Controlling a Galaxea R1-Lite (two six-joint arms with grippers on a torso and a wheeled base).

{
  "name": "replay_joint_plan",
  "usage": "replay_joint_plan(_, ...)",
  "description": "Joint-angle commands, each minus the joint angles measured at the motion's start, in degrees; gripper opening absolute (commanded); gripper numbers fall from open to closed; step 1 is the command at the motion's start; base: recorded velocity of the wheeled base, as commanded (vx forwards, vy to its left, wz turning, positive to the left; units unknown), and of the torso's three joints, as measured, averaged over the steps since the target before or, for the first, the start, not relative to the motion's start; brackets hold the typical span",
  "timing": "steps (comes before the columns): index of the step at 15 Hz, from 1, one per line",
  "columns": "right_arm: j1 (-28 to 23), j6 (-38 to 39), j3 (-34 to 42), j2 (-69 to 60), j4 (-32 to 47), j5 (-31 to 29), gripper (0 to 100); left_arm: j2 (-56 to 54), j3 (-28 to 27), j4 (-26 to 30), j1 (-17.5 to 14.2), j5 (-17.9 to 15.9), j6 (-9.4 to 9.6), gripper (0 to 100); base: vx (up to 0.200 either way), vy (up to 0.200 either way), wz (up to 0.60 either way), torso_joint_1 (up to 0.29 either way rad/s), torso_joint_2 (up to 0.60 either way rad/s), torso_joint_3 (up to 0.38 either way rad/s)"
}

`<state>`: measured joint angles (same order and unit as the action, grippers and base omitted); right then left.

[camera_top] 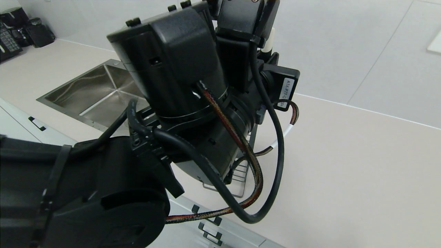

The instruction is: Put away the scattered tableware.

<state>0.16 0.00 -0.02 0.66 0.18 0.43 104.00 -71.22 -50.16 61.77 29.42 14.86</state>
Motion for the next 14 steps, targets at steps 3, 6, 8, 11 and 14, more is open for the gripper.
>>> replay_joint_plan(3, 0.02, 0.00, 0.02, 0.04, -0.01, 0.01, 100, 0.59, 0.47, -0.02, 0.02, 0.03, -0.09, 0, 0.000, 0.000, 0.00, 0.000, 0.00, 0.000)
replay_joint_plan(6, 0.02, 0.00, 0.02, 0.04, -0.01, 0.01, 100, 0.86, 0.47, -0.02, 0.02, 0.03, -0.18, 0, 0.000, 0.000, 0.00, 0.000, 0.00, 0.000)
replay_joint_plan(8, 0.02, 0.00, 0.02, 0.04, -0.01, 0.01, 100, 0.77, 1.08, -0.02, 0.02, 0.03, -0.53, 0, 0.000, 0.000, 0.00, 0.000, 0.00, 0.000)
replay_joint_plan(11, 0.02, 0.09, -0.06, 0.04, -0.01, 0.01, 100, 0.77, 2.57, -0.20, -0.16, 0.03, -1.06, 0, 0.000, 0.000, 0.00, 0.000, 0.00, 0.000)
replay_joint_plan(14, 0.02, 0.09, -0.06, 0.04, -0.01, 0.01, 100, 0.86, 3.01, -0.37, -0.60, -0.06, -2.03, 0, 0.000, 0.000, 0.00, 0.000, 0.00, 0.000)
